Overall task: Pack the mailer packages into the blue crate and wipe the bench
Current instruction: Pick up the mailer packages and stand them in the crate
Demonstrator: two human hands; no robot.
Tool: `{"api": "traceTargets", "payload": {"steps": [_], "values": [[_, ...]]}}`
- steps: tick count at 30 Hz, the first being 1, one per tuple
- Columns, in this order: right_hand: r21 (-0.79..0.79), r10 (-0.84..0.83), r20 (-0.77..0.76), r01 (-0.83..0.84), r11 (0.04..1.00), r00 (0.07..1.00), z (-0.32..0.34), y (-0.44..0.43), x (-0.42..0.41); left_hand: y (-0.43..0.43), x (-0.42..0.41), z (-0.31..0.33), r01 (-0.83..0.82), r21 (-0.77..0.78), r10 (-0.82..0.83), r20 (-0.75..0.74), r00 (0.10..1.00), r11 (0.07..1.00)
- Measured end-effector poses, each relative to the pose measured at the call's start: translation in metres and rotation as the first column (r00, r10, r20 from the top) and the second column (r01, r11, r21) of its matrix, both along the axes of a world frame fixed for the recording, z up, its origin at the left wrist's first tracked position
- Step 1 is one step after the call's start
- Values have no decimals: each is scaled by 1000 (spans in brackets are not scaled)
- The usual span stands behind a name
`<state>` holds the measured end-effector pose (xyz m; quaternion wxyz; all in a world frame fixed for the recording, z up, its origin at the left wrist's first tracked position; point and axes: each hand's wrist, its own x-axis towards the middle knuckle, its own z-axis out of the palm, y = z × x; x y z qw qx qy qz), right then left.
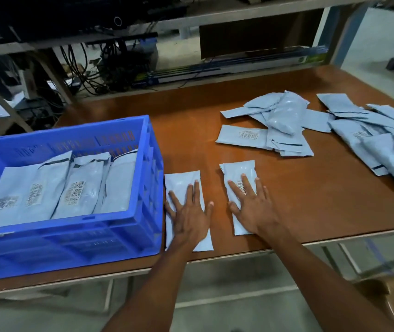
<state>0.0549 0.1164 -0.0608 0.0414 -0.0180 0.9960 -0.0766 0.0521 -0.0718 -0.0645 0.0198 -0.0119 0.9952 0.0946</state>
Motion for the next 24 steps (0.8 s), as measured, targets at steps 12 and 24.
{"api": "traceTargets", "payload": {"steps": [12,24], "values": [[-289,-23,-191,-34,957,981,69,-17,-3,14,-14,98,148,-31,-149,-331,932,989],[-233,255,-553,-442,866,793,252,-233,-38,-217,-47,245,-17,-88,-37,-582,812,996]]}}
